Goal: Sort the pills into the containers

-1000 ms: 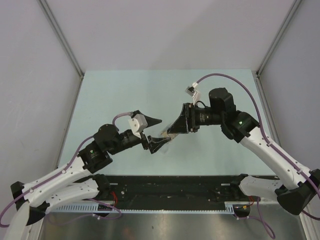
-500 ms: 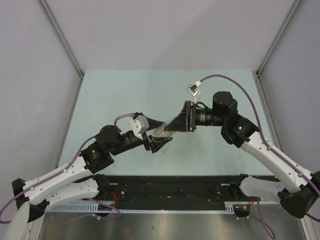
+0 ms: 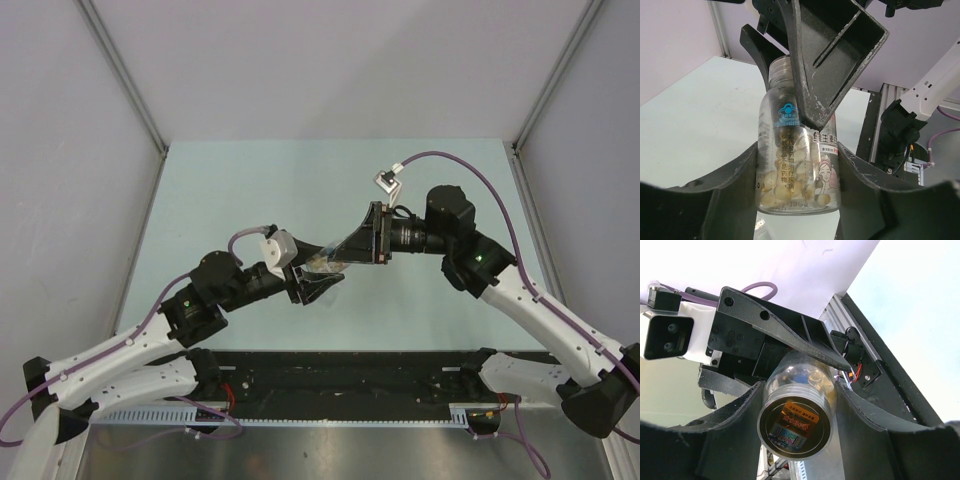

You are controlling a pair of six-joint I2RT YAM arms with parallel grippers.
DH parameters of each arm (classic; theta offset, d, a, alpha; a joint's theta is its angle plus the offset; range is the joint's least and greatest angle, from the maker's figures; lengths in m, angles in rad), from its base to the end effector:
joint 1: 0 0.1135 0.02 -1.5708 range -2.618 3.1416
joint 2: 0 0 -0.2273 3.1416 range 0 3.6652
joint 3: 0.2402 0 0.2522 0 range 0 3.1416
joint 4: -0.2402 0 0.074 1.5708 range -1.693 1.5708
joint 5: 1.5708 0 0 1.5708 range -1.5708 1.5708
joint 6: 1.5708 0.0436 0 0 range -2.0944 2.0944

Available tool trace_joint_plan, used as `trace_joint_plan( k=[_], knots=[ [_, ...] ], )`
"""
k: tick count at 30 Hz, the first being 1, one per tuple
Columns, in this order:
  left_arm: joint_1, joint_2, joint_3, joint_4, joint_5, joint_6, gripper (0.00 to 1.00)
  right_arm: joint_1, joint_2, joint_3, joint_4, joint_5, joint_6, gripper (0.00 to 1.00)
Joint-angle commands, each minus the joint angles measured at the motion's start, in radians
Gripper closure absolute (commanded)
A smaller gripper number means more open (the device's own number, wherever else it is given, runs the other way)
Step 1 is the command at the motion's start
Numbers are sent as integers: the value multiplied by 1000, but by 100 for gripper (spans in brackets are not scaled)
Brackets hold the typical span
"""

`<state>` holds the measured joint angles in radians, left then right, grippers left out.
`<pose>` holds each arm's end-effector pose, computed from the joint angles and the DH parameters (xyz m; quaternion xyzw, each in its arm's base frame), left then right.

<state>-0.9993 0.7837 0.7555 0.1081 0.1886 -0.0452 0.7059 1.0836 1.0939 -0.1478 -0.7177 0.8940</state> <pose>0.1132 -0.1912 0.3363 0.3715 0.5681 -0.4203 0.6021 0.1821 0.1929 0.3622 -0.1634 0.7245 0.6257 0.2386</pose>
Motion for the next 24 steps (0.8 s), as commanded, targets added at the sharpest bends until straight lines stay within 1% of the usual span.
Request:
trace_joint_plan(
  k=[1,2,3,5,6,7,9,10,13,14,19,20,23,24],
  knots=[
    [-1,-4,45,33,14,-19,93,15,-36,-2,30,-17,10,97],
    [-2,-3,45,33,15,-22,98,17,-37,0,28,-14,5,94],
    [-2,-3,45,33,20,-25,100,18,-36,-2,25,-12,3,91],
    [-1,-3,41,33,25,-30,100,17,-39,0,30,-9,-1,87],
    [-2,-6,38,33,31,-33,99,17,-39,0,33,-9,-3,82],
    [-2,-6,31,33,32,-41,100,15,-40,0,33,-11,-6,70],
    [-2,-18,22,34,29,-50,100,17,-48,0,40,1,-12,56],
    [-2,-24,12,38,25,-61,100,17,-54,0,42,12,-13,43],
    [-1,-53,-19,59,12,-91,100,15,-77,0,54,69,-15,25],
    [-2,-63,-28,67,9,-100,100,15,-86,0,66,83,-12,22],
    [-2,-147,-100,142,-28,-176,100,7,-102,1,140,176,26,19],
    [-2,-158,-108,151,-44,-188,100,6,-105,1,196,188,32,18],
    [-2,-196,-123,173,-84,-228,100,13,-113,4,206,267,48,18],
    [-2,-202,-127,173,-95,-245,100,20,-122,4,194,332,49,19]
  ],
)
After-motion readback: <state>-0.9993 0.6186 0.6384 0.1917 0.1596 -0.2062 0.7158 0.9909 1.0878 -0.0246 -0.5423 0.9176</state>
